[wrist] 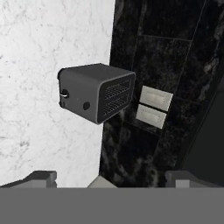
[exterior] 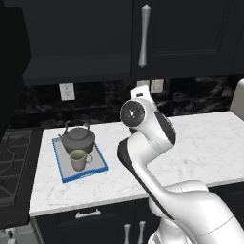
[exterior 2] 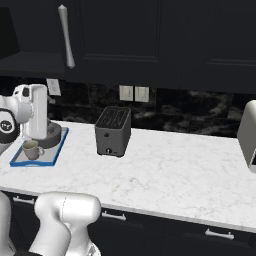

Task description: Pick the kettle from the counter and place it on the tray. Then pick the mug from the cabinet and place it on the tray. Then close the cabinet doors.

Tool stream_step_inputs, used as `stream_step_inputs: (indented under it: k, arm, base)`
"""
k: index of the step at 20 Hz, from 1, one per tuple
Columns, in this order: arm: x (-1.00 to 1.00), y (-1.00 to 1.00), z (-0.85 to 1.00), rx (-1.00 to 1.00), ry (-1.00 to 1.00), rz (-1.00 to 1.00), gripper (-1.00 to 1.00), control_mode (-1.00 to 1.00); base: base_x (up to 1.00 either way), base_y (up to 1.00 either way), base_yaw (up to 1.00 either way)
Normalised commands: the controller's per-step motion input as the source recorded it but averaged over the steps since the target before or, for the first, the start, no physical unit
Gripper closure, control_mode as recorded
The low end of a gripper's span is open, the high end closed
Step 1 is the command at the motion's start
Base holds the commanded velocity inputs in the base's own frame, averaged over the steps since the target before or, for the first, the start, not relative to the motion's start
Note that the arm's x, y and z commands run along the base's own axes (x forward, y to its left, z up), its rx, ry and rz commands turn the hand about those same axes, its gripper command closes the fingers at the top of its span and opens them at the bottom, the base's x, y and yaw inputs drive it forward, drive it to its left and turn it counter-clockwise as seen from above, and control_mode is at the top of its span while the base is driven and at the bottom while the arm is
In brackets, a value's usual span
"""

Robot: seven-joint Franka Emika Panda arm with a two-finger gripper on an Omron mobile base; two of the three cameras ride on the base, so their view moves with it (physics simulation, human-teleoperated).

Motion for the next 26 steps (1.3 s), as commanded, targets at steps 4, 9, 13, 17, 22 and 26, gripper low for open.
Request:
stream_step_inputs:
  k: [4, 9, 13, 17, 22, 26]
  arm:
    - [0.0, 0.12, -0.17, -0.03, 0.04, 0.0, -1.0, -1.0]
    - [-0.13, 0.12, -0.14, -0.01, 0.0, 0.0, -1.0, -1.0]
    - [-0.33, 0.3, -0.16, -0.03, -0.01, 0.04, -1.0, -1.0]
    - [-0.41, 0.71, -0.16, -0.13, -0.07, 0.01, -1.0, -1.0]
    - [-0.54, 0.79, 0.13, -0.08, -0.15, -0.02, -1.0, -1.0]
    - [-0.52, 0.78, 0.26, -0.06, -0.09, -0.09, -1.0, -1.0]
  base:
    - [0.0, 0.0, 0.0]
    - [0.0, 0.0, 0.0]
    - [0.0, 0.0, 0.0]
    - [0.0, 0.0, 0.0]
    - [0.0, 0.0, 0.0]
    - [0.0, 0.0, 0.0]
